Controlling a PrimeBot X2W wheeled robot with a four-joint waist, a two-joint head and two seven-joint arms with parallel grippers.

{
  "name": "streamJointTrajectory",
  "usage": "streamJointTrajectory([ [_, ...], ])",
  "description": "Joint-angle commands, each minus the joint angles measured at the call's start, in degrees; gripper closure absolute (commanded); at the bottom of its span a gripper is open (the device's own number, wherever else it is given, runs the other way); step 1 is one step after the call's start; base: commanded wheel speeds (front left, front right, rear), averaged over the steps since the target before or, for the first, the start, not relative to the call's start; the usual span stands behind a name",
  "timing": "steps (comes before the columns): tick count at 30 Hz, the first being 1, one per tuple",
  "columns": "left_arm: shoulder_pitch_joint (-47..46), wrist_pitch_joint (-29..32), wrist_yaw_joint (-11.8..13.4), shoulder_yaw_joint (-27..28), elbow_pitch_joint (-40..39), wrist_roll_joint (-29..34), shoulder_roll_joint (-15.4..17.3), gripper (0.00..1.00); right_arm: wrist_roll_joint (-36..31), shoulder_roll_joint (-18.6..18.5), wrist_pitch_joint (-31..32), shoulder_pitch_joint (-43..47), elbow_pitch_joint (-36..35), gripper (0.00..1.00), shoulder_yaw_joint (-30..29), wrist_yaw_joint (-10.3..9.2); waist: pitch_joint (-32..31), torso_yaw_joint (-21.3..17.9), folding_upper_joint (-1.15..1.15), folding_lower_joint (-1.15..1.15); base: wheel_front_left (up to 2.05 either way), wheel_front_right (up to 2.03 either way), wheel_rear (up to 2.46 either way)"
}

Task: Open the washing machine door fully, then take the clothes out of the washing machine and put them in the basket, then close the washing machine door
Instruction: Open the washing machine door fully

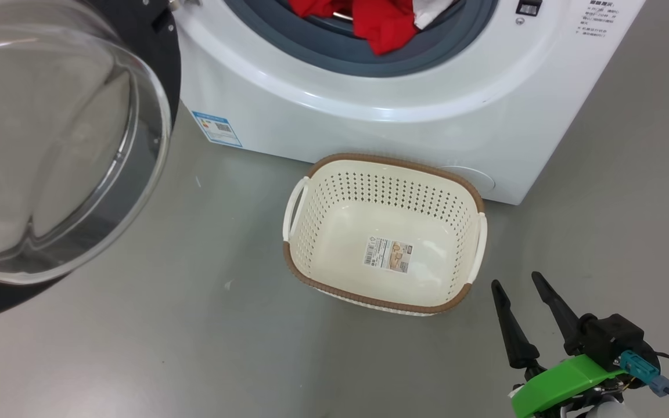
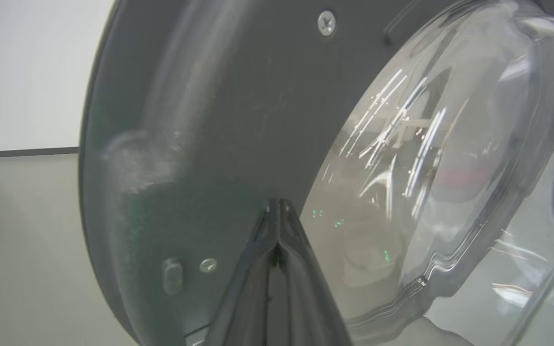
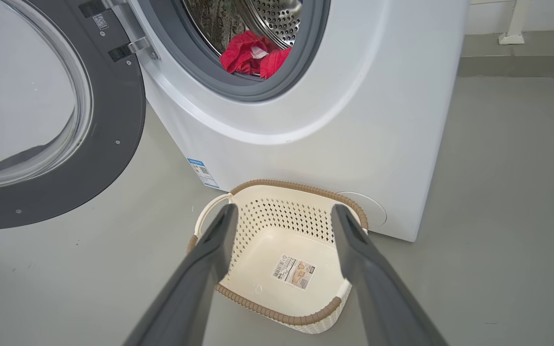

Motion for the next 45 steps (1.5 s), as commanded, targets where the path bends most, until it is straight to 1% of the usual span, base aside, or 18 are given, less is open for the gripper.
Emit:
streamJointTrajectory([
  [1,-1.64,-0.27,0.11,2.17,-0.45,0.68,4.27,1.0,-0.66,-0.23,-0.54,-1.74,-1.45,0.0,1.52,0.36,0.35,-0.29,0.0,0.0,0.0,0.0,0.0],
  [7,-3.38,-0.27,0.11,3.74,2.64,1.91,5.93,1.0,-0.89,-0.22,-0.54,-2.18,-1.42,0.0,1.62,0.36,0.83,-0.94,0.0,0.0,0.0,0.0,0.0],
  [11,-3.71,-0.27,0.11,3.76,3.84,1.94,6.59,1.0,-0.94,-0.2,-0.54,-2.31,-1.31,0.0,1.52,0.36,0.78,-1.06,0.0,0.0,0.0,0.0,0.0],
  [20,-1.68,-0.27,0.11,1.51,2.93,0.06,6.31,1.0,-0.64,-0.1,-0.54,-1.87,-1.16,0.0,1.35,0.36,-1.15,-0.63,0.0,0.0,0.0,0.0,0.0],
  [29,4.11,-0.27,0.11,-3.27,-2.71,-2.95,3.76,1.0,0.3,0.03,-0.54,-0.84,-0.9,0.0,1.9,0.36,-4.46,-0.51,0.0,0.0,0.0,0.0,0.0],
  [36,10.44,-0.27,0.11,-5.89,-9.47,-3.59,0.0,1.0,1.07,0.1,-0.54,0.07,-0.98,0.0,2.2,0.36,-6.91,-1.02,0.0,0.0,0.0,0.0,0.0],
  [37,10.44,-0.27,0.11,-5.89,-9.47,-3.59,0.0,1.0,1.07,0.1,-0.54,0.07,-0.98,0.0,2.2,0.36,-6.91,-1.02,0.0,0.0,0.0,0.0,0.0],
  [40,13.02,-0.27,0.11,-7.11,-12.35,-3.84,-1.55,1.0,1.31,0.11,-0.54,0.6,-1.07,0.0,2.26,0.36,-7.74,-1.33,0.0,0.0,0.0,0.0,0.0],
  [41,13.95,-0.27,0.11,-7.51,-13.35,-3.97,-2.19,0.98,1.36,0.12,-0.54,0.76,-1.12,0.0,2.25,0.36,-7.93,-1.48,0.0,0.0,0.0,0.0,0.0],
  [44,16.74,-0.27,0.11,-8.41,-16.55,-4.16,-4.61,0.85,1.47,0.13,-0.54,1.23,-1.48,0.0,1.97,0.36,-8.42,-1.9,0.0,0.0,0.0,0.0,0.0],
  [45,17.72,-0.27,0.11,-8.92,-17.51,-4.07,-5.3,0.73,1.51,0.13,-0.54,1.44,-1.6,0.0,1.81,0.36,-8.6,-2.05,0.0,0.0,0.0,0.0,0.0],
])
